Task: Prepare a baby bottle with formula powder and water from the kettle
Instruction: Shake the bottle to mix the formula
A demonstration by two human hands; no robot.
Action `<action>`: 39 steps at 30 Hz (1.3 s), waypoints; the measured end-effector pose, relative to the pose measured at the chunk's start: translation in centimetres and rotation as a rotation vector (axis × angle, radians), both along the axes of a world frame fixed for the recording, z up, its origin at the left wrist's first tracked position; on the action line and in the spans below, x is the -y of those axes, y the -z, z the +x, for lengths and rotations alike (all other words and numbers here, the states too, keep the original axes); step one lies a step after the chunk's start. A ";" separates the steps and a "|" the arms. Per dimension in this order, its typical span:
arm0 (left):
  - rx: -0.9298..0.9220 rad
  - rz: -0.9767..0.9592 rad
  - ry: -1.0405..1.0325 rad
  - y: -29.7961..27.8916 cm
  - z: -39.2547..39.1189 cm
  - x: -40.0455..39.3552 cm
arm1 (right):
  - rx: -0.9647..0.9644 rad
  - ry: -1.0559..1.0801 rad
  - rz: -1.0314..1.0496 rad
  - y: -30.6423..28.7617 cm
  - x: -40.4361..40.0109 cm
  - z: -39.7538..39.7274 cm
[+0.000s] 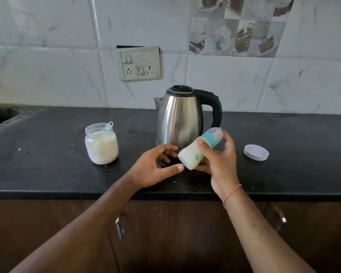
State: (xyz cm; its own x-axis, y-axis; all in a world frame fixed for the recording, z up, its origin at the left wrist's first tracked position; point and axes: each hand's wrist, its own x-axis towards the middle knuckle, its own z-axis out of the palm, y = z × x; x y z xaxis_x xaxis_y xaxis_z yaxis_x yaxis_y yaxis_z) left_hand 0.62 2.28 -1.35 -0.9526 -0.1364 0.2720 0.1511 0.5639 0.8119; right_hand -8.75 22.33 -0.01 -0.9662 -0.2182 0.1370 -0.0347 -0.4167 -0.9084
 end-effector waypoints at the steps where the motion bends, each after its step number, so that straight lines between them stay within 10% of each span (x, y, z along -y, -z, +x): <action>1: 0.005 -0.021 -0.002 0.0 0.0 0.1 | -0.033 -0.030 0.047 0.1 0.2 0.2; 29: 0.005 0.239 0.048 -0.2 -0.1 0.2 | -0.233 -0.281 0.154 0.7 -0.2 0.3; 39: -0.020 0.274 -0.017 0.0 -0.4 0.4 | 0.424 -0.350 -0.557 0.1 -1.6 -1.4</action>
